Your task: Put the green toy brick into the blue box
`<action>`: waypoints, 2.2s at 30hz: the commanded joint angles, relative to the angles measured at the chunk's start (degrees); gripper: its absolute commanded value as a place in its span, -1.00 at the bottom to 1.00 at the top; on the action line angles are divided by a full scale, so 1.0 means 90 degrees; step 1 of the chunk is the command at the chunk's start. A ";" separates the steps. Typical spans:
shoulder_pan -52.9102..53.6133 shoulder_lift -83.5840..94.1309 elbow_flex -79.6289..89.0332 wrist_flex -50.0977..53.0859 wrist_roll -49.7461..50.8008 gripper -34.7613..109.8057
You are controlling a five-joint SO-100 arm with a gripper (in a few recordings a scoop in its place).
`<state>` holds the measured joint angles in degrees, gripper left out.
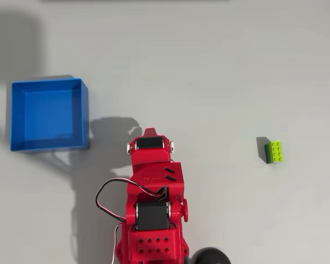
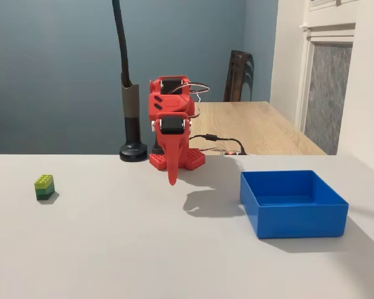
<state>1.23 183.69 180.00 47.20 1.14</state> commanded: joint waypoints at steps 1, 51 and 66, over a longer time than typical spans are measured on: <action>-0.0273 0.0137 -0.0059 -0.0020 -0.0342 -0.52; 0.0645 -0.4014 -0.4629 0.1445 0.1396 -0.38; 0.2695 -0.6113 -0.6836 0.2422 0.2627 -0.37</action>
<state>20.04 130.87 124.98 67.68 23.29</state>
